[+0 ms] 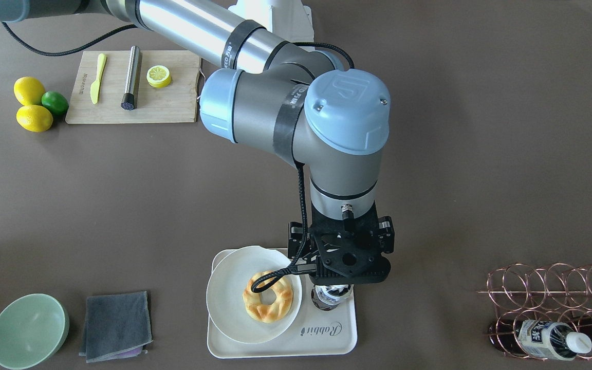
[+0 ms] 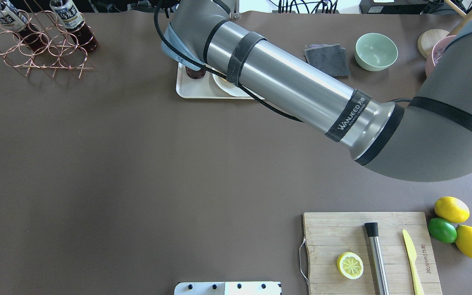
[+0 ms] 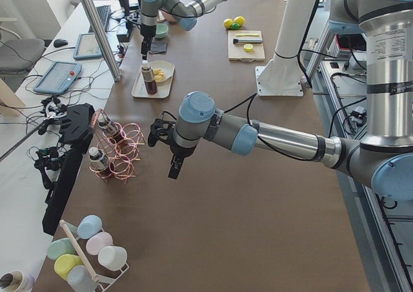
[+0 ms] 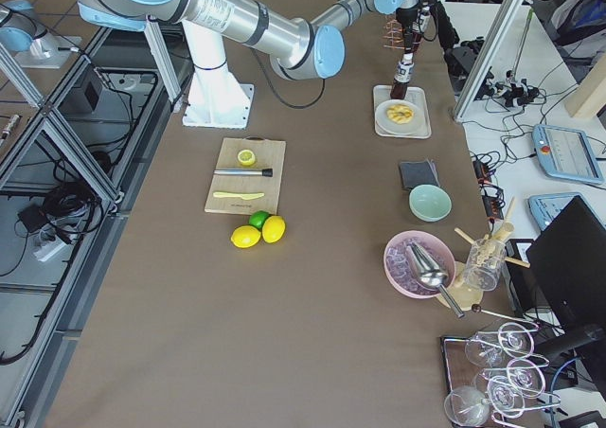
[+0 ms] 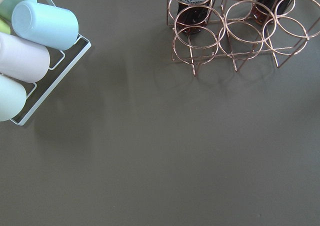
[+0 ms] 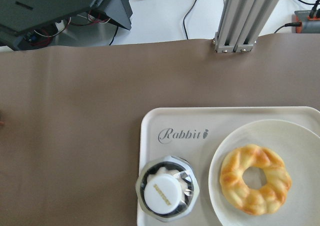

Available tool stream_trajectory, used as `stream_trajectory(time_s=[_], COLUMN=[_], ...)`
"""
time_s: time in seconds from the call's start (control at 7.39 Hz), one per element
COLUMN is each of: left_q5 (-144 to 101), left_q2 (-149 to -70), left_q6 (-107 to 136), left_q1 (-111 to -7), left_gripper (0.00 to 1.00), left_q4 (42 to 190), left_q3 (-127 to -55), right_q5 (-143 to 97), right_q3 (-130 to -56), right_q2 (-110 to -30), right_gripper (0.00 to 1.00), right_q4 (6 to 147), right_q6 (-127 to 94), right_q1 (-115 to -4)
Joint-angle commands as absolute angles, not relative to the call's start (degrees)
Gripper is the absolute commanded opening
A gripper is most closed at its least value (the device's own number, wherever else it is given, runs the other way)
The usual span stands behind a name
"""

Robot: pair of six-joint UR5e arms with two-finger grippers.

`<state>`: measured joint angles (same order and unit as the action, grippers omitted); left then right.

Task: Place tea on tray
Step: 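Lift the bottle with the right gripper and lower it onto the tray, then open the right gripper and raise it away from the tray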

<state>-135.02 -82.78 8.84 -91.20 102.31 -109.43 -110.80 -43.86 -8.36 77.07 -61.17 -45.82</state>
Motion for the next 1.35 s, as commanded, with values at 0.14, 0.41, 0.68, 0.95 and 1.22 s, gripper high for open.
stream_trajectory(time_s=[0.14, 0.41, 0.68, 0.95, 1.22], left_q5=[-135.7, -135.7, -135.7, -135.8, -135.6], left_q2=[-79.0, -79.1, -79.2, -79.9, -81.6], left_q6=[12.4, 12.5, 12.5, 12.5, 12.7], left_q1=[-91.9, -91.0, -87.4, -85.4, -83.7], left_gripper=[0.98, 0.98, 0.98, 0.98, 0.98], left_q4=[102.1, 102.0, 101.9, 102.1, 102.0], left_q3=[-114.6, -114.6, -114.7, -115.0, -115.0], right_q5=[-117.2, -119.4, -124.2, -124.5, -128.7], right_q3=[-82.8, -103.4, -109.4, -109.8, -107.9], right_q2=[-29.9, -51.7, -68.7, -81.1, -89.4], right_gripper=[0.99, 1.00, 1.00, 1.00, 1.00], right_q4=[101.6, 102.7, 102.0, 101.3, 100.9], right_q6=[-50.6, -43.1, -27.5, -11.7, 2.8], right_q1=[-48.8, -53.2, -62.6, -71.4, -80.5])
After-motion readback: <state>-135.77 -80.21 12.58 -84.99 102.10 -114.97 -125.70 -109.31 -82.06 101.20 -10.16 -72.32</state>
